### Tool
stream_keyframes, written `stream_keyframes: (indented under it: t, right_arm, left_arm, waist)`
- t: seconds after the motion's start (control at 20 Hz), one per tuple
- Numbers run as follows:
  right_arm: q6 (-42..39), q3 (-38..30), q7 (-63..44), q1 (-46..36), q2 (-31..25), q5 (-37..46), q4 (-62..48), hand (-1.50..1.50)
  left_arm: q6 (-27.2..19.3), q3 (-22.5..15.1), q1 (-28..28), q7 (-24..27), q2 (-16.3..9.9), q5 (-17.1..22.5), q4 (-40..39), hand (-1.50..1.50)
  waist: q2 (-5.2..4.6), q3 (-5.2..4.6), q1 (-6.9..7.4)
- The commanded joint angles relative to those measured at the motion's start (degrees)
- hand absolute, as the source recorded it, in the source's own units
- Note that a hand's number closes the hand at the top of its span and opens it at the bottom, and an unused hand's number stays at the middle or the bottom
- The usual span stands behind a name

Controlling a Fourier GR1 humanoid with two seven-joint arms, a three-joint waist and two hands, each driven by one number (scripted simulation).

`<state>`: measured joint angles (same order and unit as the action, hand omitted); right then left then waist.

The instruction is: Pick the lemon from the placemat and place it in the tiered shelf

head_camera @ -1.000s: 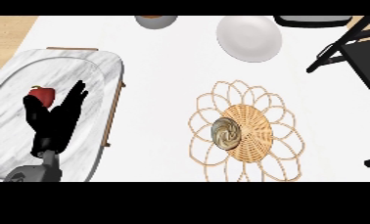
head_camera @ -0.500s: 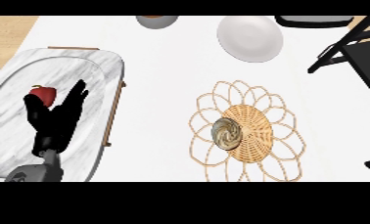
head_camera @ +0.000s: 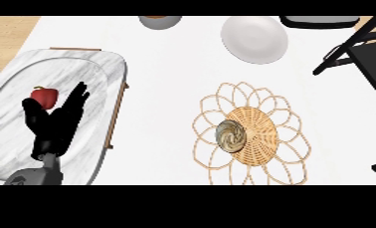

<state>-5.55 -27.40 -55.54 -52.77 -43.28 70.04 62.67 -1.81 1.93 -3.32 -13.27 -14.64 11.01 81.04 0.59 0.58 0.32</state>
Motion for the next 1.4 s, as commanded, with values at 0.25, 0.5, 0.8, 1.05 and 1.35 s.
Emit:
stream_keyframes:
  t: [0.25,0.5,0.8,1.05,1.35]
  right_arm:
    - [12.0,-4.9,-4.4,-1.0,1.0,-0.2,5.0,-1.5]
    - [20.5,-8.6,-2.9,-1.0,2.9,-2.7,7.6,-1.5]
    - [27.7,-11.6,-3.5,-1.3,4.3,-3.5,12.2,-1.5]
    - [26.5,-13.3,-4.1,1.2,-0.1,0.7,17.3,-1.5]
    - [23.6,-17.4,-10.8,3.1,-0.3,8.9,29.1,-1.5]
  left_arm:
    - [-1.7,-1.6,-1.6,-3.7,3.0,-1.0,-4.3,0.0]
    - [0.4,-0.2,1.2,-4.8,0.8,0.4,-0.8,0.0]
    - [1.5,0.4,2.5,-2.8,0.6,0.0,-2.9,0.0]
    - [-0.4,0.4,2.2,-2.4,2.1,-0.8,-2.9,0.0]
    - [-0.8,0.1,2.7,-6.5,1.4,-0.9,1.1,0.0]
  waist:
    - [-0.72,-0.57,-0.61]
    - [-0.58,-0.53,0.05]
    - [-0.65,-0.57,0.0]
    - [-0.44,-0.6,-0.98]
    - [-0.07,-0.59,-1.31]
